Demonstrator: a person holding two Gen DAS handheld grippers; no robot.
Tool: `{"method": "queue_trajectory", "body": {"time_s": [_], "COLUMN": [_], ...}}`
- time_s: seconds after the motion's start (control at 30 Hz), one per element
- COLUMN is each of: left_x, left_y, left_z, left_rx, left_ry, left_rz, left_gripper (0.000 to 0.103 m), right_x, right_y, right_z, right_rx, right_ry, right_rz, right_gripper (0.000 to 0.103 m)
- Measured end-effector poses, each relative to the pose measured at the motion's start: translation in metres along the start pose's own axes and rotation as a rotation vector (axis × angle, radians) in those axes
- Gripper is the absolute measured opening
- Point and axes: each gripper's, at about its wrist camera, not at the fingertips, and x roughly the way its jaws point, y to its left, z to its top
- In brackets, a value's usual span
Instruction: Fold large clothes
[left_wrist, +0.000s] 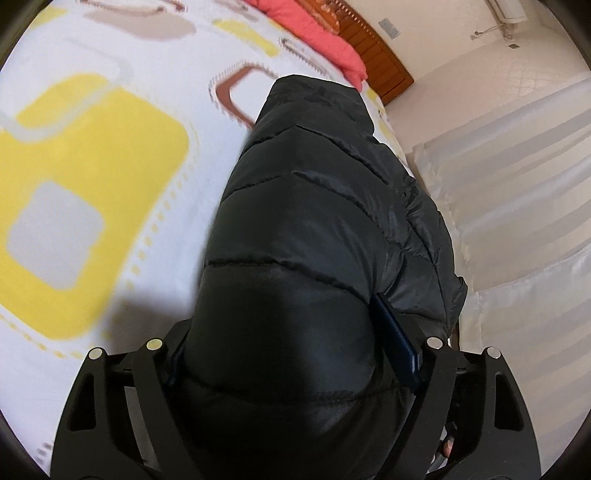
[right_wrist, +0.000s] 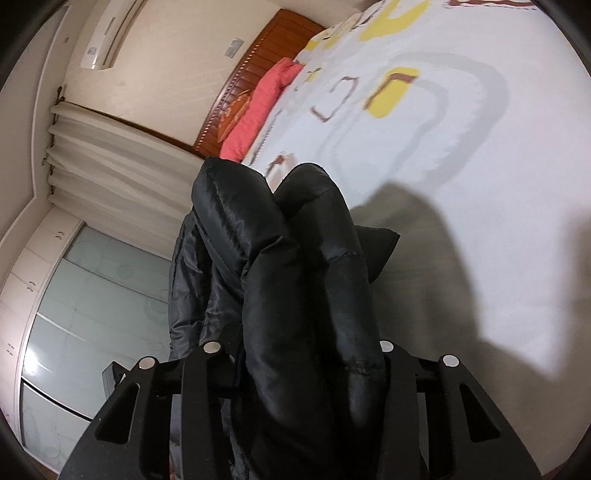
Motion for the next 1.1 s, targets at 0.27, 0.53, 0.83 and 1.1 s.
{"method": "queue_trajectory", "body": {"time_s": [0.27, 0.53, 0.83, 1.1], "left_x": [-0.044, -0.028, -0.019, -0.029], "left_y": [0.026, 0.076, 0.093, 0.101], "left_z": [0.052, 0.084, 0.081, 0.083], "left_rx": [0.003, -0.069, -0.075, -0.101], "left_ry": [-0.082, -0.057, -0.052, -0.028], "left_rz": [0.056, 0.113, 0.116, 0.078], "left_gripper": [0.082, 0.081, 0.082, 0.088], "right_x": [0.065, 0.124, 0.138, 0.133], "right_y": [0.050, 0.061, 0.049, 0.057], "right_z": [0.001, -0.005, -0.011, -0.007], "right_rx": [-0.015, -0.012, 0.012, -0.018], "right_ry": [0.051, 0.124, 0.140, 0.148], "right_rz": [0.074, 0.047, 0.031, -0.009], "right_gripper": [0.040, 0.040, 0.040, 0.065]}}
